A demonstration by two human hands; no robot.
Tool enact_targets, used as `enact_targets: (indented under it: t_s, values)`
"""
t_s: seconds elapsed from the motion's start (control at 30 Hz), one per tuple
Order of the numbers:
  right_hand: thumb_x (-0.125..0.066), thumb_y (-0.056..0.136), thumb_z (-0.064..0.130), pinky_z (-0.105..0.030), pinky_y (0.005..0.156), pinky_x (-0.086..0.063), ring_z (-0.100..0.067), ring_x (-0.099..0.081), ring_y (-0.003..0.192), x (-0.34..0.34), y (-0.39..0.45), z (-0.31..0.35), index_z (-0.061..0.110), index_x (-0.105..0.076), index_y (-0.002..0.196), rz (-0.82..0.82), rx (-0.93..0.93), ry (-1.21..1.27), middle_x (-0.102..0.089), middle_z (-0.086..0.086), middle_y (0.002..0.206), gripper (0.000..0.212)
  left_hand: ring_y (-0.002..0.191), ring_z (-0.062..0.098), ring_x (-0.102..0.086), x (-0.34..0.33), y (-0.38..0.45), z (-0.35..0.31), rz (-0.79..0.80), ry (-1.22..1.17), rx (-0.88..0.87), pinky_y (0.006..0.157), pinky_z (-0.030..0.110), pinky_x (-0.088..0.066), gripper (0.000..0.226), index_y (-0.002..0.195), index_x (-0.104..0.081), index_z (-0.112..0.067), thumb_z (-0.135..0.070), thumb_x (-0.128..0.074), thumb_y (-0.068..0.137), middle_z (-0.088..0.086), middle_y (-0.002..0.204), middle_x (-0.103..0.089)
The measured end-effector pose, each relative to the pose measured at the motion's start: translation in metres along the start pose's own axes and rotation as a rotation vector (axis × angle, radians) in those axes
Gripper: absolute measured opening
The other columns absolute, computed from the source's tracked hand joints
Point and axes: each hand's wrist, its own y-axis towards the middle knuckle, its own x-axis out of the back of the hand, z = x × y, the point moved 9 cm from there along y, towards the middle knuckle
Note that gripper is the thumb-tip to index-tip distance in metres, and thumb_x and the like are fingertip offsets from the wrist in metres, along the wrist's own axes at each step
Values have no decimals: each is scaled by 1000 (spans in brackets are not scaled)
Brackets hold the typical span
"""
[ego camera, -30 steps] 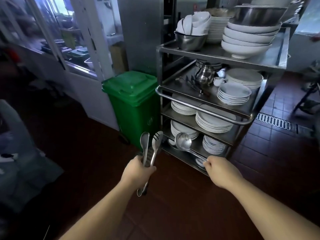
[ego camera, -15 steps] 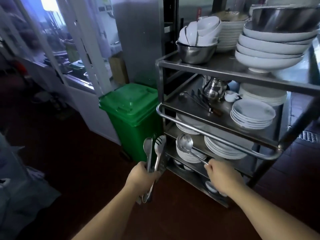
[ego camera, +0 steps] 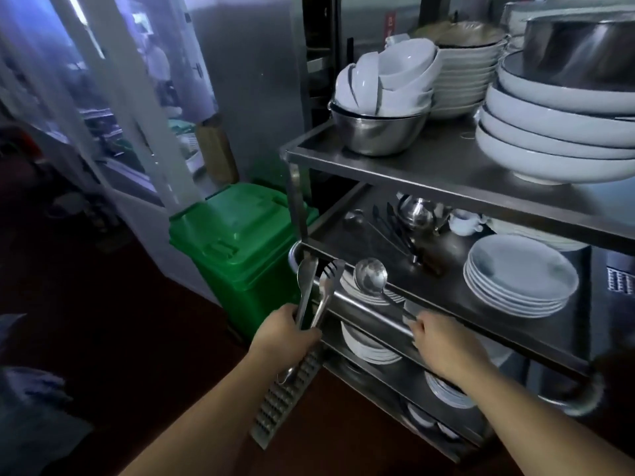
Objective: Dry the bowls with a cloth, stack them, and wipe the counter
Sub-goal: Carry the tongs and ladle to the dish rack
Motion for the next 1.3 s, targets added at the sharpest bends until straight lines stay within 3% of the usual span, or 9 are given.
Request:
enact_targets:
  t_s: [0.1, 0.2, 0.33, 0.47, 0.53, 0.6, 0.87, 1.07, 1.3]
  values:
    - [-43, 109, 40, -32, 69, -37, -33, -70, 101, 6, 22, -14, 19, -60, 96, -20, -54, 40, -75, -9, 104, 29, 63, 2, -63, 5, 44, -32, 11, 36, -96, 49, 20, -43, 24, 86, -57, -37, -50, -76, 79, -11, 77, -67]
    - [-42, 109, 42, -32, 66, -35, -32, -69, 92, 9, 45, -30, 20, -50, 83, -37, -116, 34, -71, -6, 92, 35, 68, 6, -67, 4, 90, -63, 71, 83, -196, 54, 24, -48, 27, 99, -59, -36, -51, -74, 83, -12, 85, -67]
    - [-44, 109, 38, -33, 66, -39, -29, -68, 88, 8, 80, -45, 19, -53, 83, -58, -227, 58, -69, -5, 86, 34, 86, 19, -72, 3, 149, -97, 136, 144, -312, 76, 38, -61, 35, 113, -65, -29, -42, -71, 81, -5, 100, -71]
    - [-44, 109, 38, -35, 73, -44, -30, -69, 92, 10, 104, -44, 18, -65, 93, -83, -311, 101, -69, -6, 88, 33, 103, 24, -71, 1, 202, -127, 147, 289, -459, 81, 30, -54, 39, 119, -68, -26, -39, -71, 82, 0, 110, -73]
    - [-46, 108, 36, -37, 74, -47, -32, -69, 93, 13, 109, -46, 16, -66, 100, -135, -372, 144, -71, -11, 94, 29, 114, 27, -68, -9, 227, -139, 215, 354, -528, 93, 35, -55, 45, 127, -65, -24, -39, -71, 85, 4, 123, -70]
    - [-49, 107, 34, -36, 72, -44, -33, -69, 89, 10, 110, -48, 19, -60, 91, -136, -434, 185, -65, -8, 86, 25, 120, 28, -65, -16, 247, -148, 266, 405, -576, 101, 38, -54, 48, 129, -63, -22, -39, -71, 84, 7, 129, -66]
    - [-50, 107, 34, -31, 54, -35, -14, -59, 64, 9, 97, -57, 23, -52, 77, -221, -586, 311, -60, 3, 71, 32, 110, 30, -68, -42, 290, -178, 351, 535, -719, 91, 40, -58, 33, 118, -63, -24, -35, -67, 87, 6, 122, -67]
    - [-50, 107, 34, -34, 64, -43, -21, -63, 73, 21, 90, -58, 23, -55, 81, -250, -632, 314, -61, 3, 74, 28, 122, 32, -62, -65, 305, -196, 394, 655, -834, 98, 44, -56, 43, 128, -63, -21, -19, -67, 85, 9, 134, -60]
    - [-48, 107, 41, -34, 59, -44, -11, -61, 68, 21, 84, -59, 27, -57, 86, -222, -623, 269, -64, 5, 74, 27, 122, 31, -66, -85, 322, -200, 364, 755, -927, 98, 40, -56, 40, 130, -62, -22, -23, -67, 90, 9, 134, -66]
